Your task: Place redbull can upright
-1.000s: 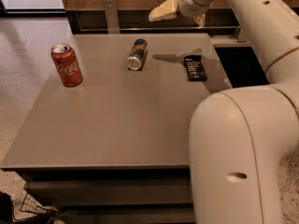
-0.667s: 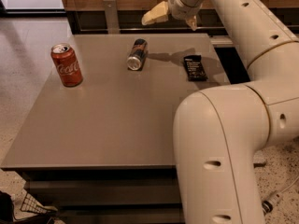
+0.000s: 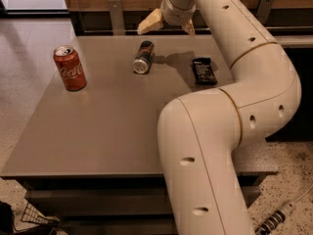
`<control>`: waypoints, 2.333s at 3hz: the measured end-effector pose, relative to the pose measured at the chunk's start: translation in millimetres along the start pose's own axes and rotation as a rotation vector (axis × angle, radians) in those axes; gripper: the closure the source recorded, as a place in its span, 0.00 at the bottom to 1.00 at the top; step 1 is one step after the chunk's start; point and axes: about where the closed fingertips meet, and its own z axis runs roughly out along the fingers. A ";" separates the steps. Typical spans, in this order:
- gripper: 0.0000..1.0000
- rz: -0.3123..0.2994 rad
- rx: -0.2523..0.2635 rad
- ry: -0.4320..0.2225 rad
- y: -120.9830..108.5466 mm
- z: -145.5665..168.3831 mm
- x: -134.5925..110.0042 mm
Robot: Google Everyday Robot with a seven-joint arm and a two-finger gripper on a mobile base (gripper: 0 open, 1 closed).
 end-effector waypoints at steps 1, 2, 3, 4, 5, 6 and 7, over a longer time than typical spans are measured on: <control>0.00 -0.024 0.045 0.074 16.4 9.7 9.8; 0.00 -0.040 0.087 0.150 30.3 17.8 22.8; 0.00 -0.018 0.108 0.205 36.4 25.2 35.2; 0.00 0.036 0.130 0.227 32.6 38.5 42.5; 0.00 0.044 0.148 0.222 33.1 40.9 41.2; 0.00 0.012 0.170 0.231 39.3 38.4 39.9; 0.00 -0.040 0.181 0.271 48.7 41.0 44.8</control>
Offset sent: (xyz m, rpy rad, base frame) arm -0.0320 0.0429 -0.0191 -0.2113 0.2405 0.0317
